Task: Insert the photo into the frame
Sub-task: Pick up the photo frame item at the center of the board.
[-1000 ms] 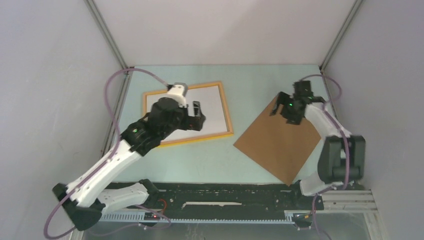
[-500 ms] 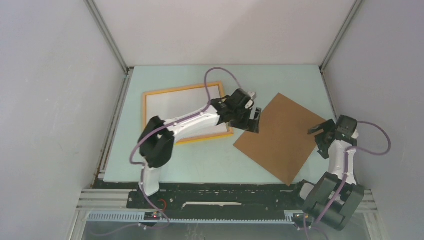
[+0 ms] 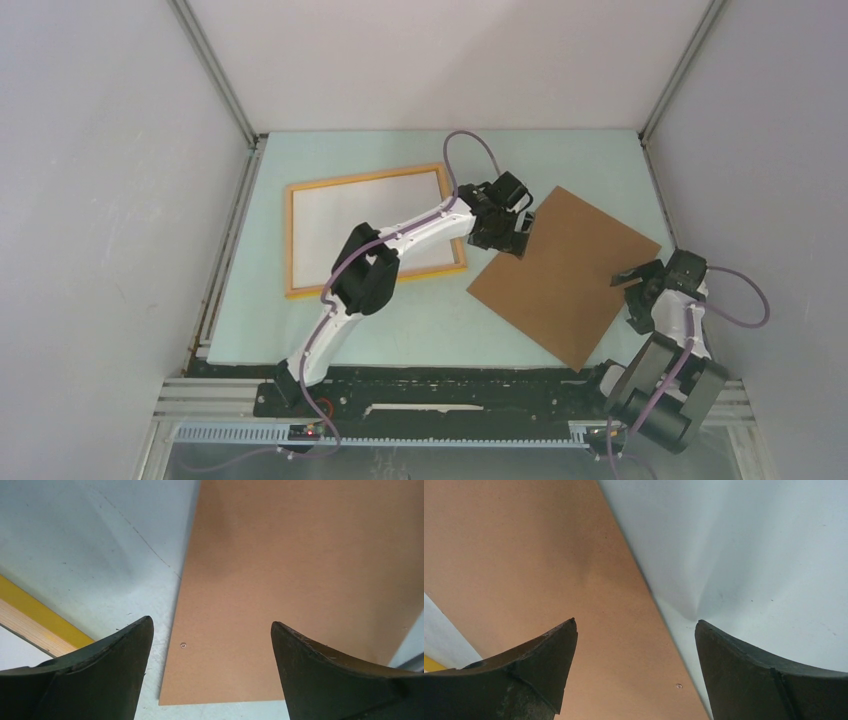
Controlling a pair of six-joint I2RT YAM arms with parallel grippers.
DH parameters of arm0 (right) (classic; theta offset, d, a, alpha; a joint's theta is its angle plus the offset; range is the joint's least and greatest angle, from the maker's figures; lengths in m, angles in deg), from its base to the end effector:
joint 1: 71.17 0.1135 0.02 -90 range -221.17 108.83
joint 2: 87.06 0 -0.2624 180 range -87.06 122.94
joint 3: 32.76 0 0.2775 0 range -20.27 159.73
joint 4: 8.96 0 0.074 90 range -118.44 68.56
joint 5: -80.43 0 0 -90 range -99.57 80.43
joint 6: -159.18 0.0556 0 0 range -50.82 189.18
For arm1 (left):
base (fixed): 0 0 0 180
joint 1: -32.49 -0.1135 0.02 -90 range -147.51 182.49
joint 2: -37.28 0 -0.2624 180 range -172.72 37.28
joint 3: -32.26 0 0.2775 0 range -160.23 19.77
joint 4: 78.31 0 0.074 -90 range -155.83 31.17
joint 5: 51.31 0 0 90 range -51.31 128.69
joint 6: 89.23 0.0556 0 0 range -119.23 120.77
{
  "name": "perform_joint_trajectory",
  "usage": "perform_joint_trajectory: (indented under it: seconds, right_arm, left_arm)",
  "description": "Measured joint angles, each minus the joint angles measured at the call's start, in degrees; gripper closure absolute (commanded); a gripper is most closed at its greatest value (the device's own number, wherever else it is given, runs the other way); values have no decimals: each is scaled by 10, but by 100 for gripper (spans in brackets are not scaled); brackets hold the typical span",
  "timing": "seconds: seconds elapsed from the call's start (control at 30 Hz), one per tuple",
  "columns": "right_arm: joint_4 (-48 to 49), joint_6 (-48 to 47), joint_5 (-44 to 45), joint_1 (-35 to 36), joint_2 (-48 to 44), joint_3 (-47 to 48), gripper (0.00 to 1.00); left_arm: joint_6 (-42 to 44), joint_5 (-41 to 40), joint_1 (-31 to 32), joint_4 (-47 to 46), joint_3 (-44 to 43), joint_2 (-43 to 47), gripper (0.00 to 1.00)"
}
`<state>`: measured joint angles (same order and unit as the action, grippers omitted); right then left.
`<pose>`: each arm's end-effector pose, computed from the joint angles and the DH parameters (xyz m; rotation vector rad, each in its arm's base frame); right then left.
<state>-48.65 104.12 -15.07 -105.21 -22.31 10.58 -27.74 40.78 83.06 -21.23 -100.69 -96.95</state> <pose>0.1927 -0.1237 0.1363 1.4652 2.1903 0.1319 0.3468 -0.4249 0.1850 0.5284 2.6381 -0.5232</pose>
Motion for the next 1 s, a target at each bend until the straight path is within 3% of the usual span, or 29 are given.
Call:
perform_joint_trajectory:
  seconds: [0.43, 1.0]
  right_arm:
    - [46, 2, -29, 0, 30, -6, 7]
    - [104, 1, -54, 20, 67, 2, 8]
  left_arm:
    - [-62, -21, 0, 33, -10, -44, 5]
    - [-121, 111, -14, -35, 58, -12, 6]
